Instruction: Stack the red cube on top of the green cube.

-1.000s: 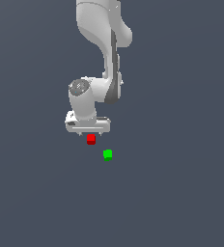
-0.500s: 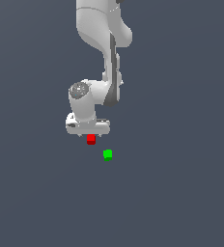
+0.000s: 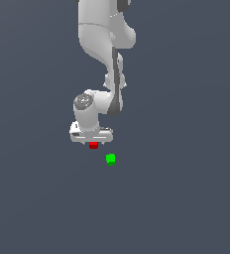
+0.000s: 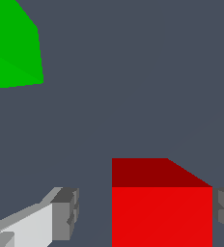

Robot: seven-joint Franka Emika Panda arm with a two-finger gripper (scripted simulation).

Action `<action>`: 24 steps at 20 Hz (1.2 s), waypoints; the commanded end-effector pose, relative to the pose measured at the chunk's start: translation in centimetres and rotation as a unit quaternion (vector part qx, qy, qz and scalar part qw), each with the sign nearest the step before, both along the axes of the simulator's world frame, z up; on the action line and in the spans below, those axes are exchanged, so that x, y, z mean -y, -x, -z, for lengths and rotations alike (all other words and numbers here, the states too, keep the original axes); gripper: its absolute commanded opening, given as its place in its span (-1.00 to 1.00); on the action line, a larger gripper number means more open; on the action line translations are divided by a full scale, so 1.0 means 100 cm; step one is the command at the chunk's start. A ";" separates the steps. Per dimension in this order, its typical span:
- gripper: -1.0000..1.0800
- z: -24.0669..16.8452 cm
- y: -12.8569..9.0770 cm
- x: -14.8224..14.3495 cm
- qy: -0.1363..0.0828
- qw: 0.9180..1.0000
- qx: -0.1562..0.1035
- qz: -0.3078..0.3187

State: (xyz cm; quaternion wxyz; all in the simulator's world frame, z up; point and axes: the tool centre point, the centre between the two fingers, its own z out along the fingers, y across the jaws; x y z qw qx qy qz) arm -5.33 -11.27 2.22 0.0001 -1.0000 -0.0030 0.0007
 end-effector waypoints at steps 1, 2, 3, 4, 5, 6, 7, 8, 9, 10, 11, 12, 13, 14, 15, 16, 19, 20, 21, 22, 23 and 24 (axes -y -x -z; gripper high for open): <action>0.92 0.002 -0.001 0.000 0.000 1.000 0.001 0.000; -1.00 0.002 -0.001 0.000 0.000 1.000 0.001 0.000; -1.00 0.002 -0.001 0.000 0.000 1.000 0.001 0.000; -1.00 0.002 -0.001 0.000 0.000 1.000 0.001 0.000; -1.00 0.002 -0.001 0.000 0.000 1.000 0.001 0.000; -1.00 0.002 -0.001 0.000 0.000 1.000 0.001 0.000; -1.00 0.002 -0.001 0.000 0.000 1.000 0.001 0.000; -1.00 0.002 -0.001 0.000 0.000 1.000 0.001 0.000; -1.00 0.002 -0.001 0.000 0.000 1.000 0.001 0.000; -1.00 0.002 -0.001 0.000 0.000 1.000 0.001 0.000; -1.00 0.002 -0.001 0.000 0.000 1.000 0.001 0.000; -1.00 0.002 0.000 0.000 0.000 1.000 0.001 0.000; -1.00 0.001 0.000 0.000 0.000 1.000 0.001 0.000; -1.00 0.001 0.000 0.000 0.000 1.000 0.001 0.000; -1.00 -0.001 0.000 0.000 0.000 1.000 0.001 0.000; -1.00 -0.002 0.000 0.000 0.000 1.000 0.001 0.000; -1.00 -0.012 0.000 0.000 0.000 1.000 0.001 0.000; -1.00 -0.016 0.000 0.000 0.000 1.000 0.001 0.000; -1.00 -0.020 0.000 0.000 0.000 1.000 0.001 0.000; -1.00 -0.026 0.000 0.000 0.000 1.000 0.001 0.000; -1.00 -0.032 0.000 0.000 0.000 1.000 0.001 0.000; -1.00 -0.038 0.001 0.000 0.000 1.000 0.001 0.000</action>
